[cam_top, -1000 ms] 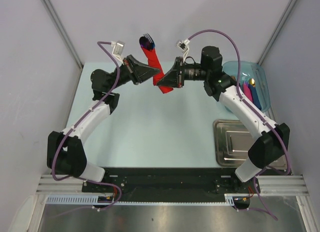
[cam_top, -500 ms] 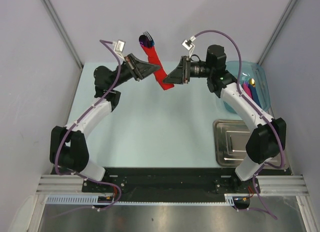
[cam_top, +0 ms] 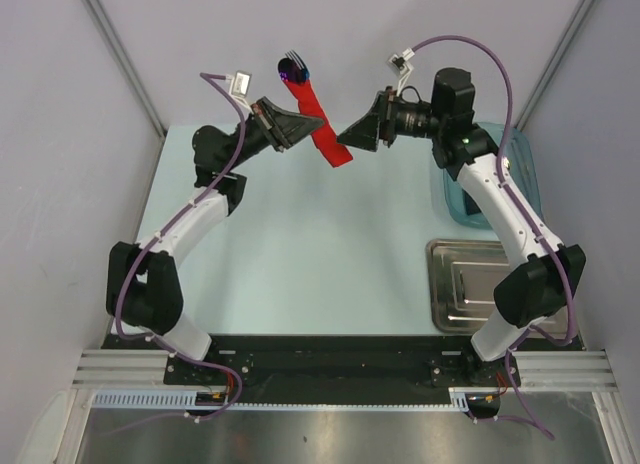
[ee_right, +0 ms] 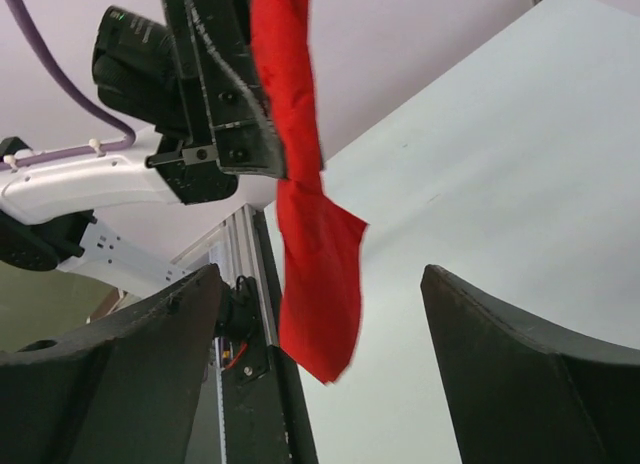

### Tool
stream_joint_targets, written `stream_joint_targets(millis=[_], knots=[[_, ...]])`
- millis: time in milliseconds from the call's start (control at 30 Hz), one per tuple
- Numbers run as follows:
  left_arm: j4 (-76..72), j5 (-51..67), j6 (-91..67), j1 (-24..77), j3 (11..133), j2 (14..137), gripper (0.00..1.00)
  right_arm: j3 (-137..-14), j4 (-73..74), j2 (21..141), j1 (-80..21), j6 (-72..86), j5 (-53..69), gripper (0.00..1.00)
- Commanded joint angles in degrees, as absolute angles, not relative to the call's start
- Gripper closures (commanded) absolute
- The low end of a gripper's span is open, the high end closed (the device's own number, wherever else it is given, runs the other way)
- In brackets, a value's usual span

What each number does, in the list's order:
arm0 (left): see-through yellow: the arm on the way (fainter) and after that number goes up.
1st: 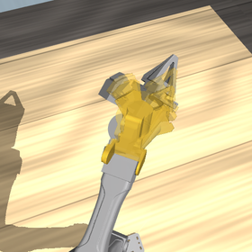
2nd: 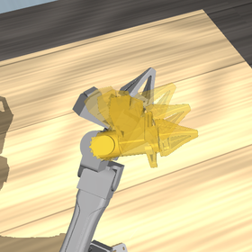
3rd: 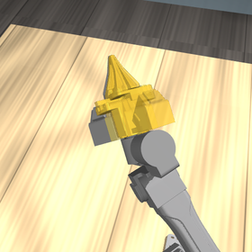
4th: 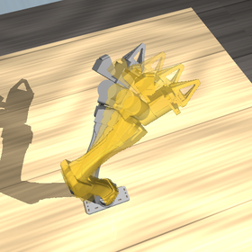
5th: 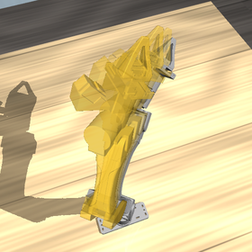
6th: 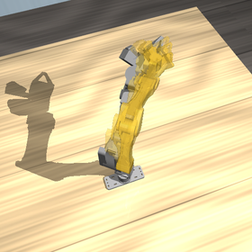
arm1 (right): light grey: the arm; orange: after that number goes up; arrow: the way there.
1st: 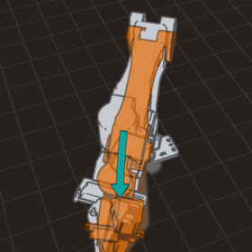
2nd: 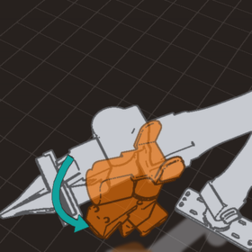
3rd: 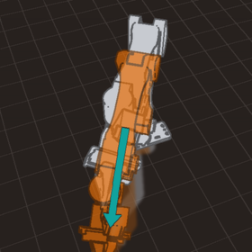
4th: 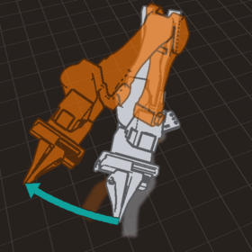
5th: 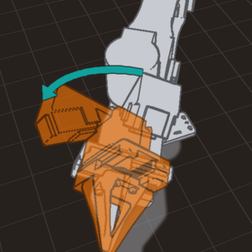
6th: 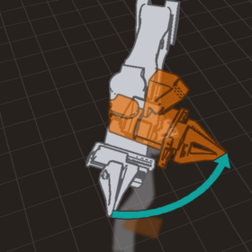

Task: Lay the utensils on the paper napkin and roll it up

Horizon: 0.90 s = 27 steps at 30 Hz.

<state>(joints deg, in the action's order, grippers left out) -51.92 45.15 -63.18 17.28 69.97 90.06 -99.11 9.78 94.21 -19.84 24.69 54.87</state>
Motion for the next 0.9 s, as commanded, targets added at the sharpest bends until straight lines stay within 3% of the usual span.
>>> stream_joint_targets(millis=[0, 133, 233, 267, 433, 500, 667, 800, 867], knots=[[-56.77, 44.30, -64.60, 18.37, 74.70, 91.32, 1.00, -98.80, 5.20, 93.51, -22.41, 24.96, 53.96, 0.13], [-57.39, 44.56, -65.04, 18.90, 75.50, 92.37, 1.00, -97.39, 2.64, 94.13, -24.08, 25.48, 53.44, 0.17], [-57.92, 44.47, -65.30, 18.90, 75.67, 92.64, 1.00, -96.68, 1.32, 94.83, -24.61, 26.63, 53.88, 0.38], [-58.27, 44.47, -65.30, 18.90, 75.59, 92.72, 1.00, -96.59, 1.23, 94.83, -24.70, 26.80, 53.88, 0.51], [-59.59, 44.21, -65.83, 18.90, 75.23, 92.99, 1.00, -95.80, 1.41, 95.19, -24.35, 28.39, 54.05, 0.80], [-59.94, 44.12, -65.83, 18.90, 75.23, 93.34, 1.00, -95.80, 1.41, 95.27, -24.00, 28.91, 54.23, 1.00], [-60.65, 45.17, -63.73, 19.60, 75.76, 93.87, 0.98, -95.63, 4.21, 94.13, -22.59, 27.78, 51.77, 1.00], [-58.63, 45.88, -61.79, 20.13, 76.02, 94.13, 0.46, -95.36, 7.29, 92.73, -19.78, 25.49, 50.36, 1.00], [-57.05, 46.23, -60.22, 20.21, 75.59, 94.04, 0.30, -95.01, 8.08, 91.76, -17.67, 25.49, 50.36, 1.00]])
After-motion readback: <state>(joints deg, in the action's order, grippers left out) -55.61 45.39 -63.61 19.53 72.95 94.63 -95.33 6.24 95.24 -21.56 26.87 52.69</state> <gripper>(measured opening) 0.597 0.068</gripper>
